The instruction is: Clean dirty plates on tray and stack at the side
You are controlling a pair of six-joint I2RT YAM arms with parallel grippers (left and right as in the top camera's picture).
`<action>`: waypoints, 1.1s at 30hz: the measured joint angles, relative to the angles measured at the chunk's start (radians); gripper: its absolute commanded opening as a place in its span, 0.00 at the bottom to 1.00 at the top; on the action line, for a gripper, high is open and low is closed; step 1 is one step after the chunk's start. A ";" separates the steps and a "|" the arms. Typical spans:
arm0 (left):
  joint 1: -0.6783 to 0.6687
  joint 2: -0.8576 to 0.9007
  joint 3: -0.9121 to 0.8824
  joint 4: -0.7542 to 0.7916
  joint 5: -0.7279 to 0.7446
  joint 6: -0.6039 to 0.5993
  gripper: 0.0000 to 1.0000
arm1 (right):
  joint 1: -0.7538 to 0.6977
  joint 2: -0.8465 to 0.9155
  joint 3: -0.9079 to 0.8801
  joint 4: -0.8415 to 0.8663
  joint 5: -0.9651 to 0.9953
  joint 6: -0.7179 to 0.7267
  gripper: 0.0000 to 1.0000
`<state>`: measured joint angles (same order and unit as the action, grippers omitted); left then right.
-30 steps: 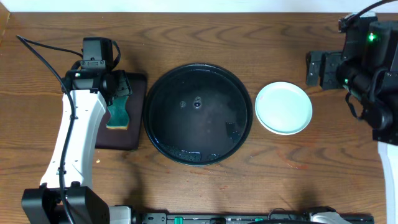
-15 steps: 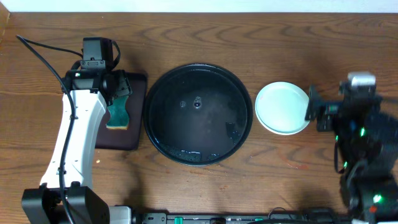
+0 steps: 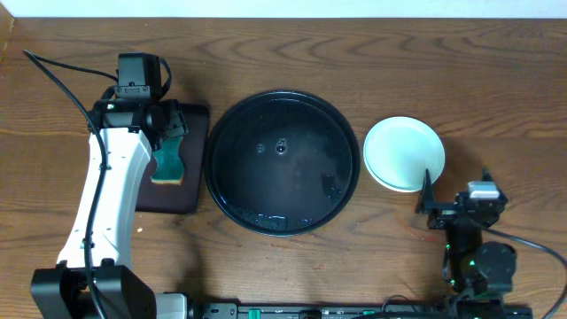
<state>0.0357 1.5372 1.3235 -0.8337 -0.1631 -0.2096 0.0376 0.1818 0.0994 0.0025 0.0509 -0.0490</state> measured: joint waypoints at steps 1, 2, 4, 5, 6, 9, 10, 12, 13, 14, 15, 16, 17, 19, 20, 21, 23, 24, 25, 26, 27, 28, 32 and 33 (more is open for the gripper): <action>0.000 0.000 0.000 0.000 0.000 0.000 0.73 | 0.000 -0.017 -0.023 0.001 -0.003 0.000 0.99; 0.000 0.000 0.000 0.000 0.000 0.000 0.73 | 0.000 -0.033 -0.042 0.001 -0.005 0.000 0.99; 0.000 0.000 0.000 0.000 0.000 0.000 0.73 | 0.000 -0.061 -0.070 0.002 -0.008 0.000 0.99; 0.000 0.000 0.000 0.000 0.000 0.000 0.73 | 0.000 -0.075 -0.079 -0.001 -0.010 0.000 0.99; 0.000 0.000 0.000 0.000 0.000 0.000 0.73 | 0.000 -0.088 -0.085 -0.010 -0.010 0.000 0.99; 0.000 0.000 0.000 0.000 0.000 0.000 0.73 | 0.000 -0.111 -0.090 -0.040 -0.011 0.000 0.99; 0.000 0.000 0.000 0.000 0.000 0.000 0.73 | 0.000 -0.117 -0.090 -0.049 -0.011 0.000 0.99; 0.000 0.000 0.000 0.000 0.000 0.000 0.73 | 0.000 -0.129 -0.090 -0.071 -0.011 0.000 0.99; 0.000 0.000 0.000 0.000 0.000 0.000 0.73 | 0.000 -0.132 -0.091 -0.072 -0.011 0.000 0.99; 0.000 0.000 0.000 0.000 0.000 0.000 0.73 | 0.000 -0.138 -0.091 -0.072 -0.011 0.000 0.99; 0.000 0.000 0.000 0.000 0.000 0.000 0.73 | 0.000 -0.145 -0.091 -0.072 -0.011 0.000 0.99; 0.000 0.000 0.000 0.000 0.000 0.000 0.73 | 0.000 -0.151 -0.091 -0.072 -0.011 0.000 0.99; 0.000 0.000 0.000 0.000 0.000 0.000 0.73 | 0.000 -0.157 -0.091 -0.072 -0.011 0.000 0.99; 0.000 0.000 0.000 0.000 0.000 0.000 0.73 | 0.000 -0.165 -0.091 -0.072 -0.014 0.000 0.99; 0.000 0.000 0.000 0.000 0.000 0.000 0.73 | 0.000 -0.167 -0.090 -0.072 -0.016 0.000 0.99; 0.000 0.000 0.000 0.000 0.000 0.000 0.73 | 0.000 -0.167 -0.091 -0.072 -0.017 0.000 0.99; 0.000 0.000 0.000 0.000 0.000 0.000 0.73 | 0.000 -0.167 -0.091 -0.072 -0.018 0.000 0.99; 0.000 0.000 0.000 0.000 0.000 0.000 0.73 | 0.000 -0.167 -0.091 -0.072 -0.018 0.000 0.99; 0.000 0.000 0.000 0.000 0.000 0.000 0.73 | 0.000 -0.167 -0.091 -0.072 -0.018 0.000 0.99; 0.000 0.000 0.000 0.000 0.000 0.000 0.73 | 0.000 -0.167 -0.091 -0.072 -0.018 0.000 0.99; 0.000 0.000 0.000 0.000 0.000 0.000 0.73 | 0.000 -0.167 -0.091 -0.072 -0.018 0.000 0.99; 0.000 0.000 0.000 0.000 0.000 0.000 0.73 | 0.000 -0.167 -0.091 -0.072 -0.018 0.000 0.99; 0.000 0.000 0.000 0.000 0.000 0.000 0.73 | 0.000 -0.167 -0.091 -0.072 -0.018 0.000 0.99; 0.000 0.000 0.000 0.000 0.000 0.000 0.73 | 0.000 -0.167 -0.091 -0.072 -0.018 0.000 0.99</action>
<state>0.0357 1.5372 1.3235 -0.8337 -0.1631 -0.2096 0.0376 0.0147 0.0086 -0.0696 0.0330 -0.0494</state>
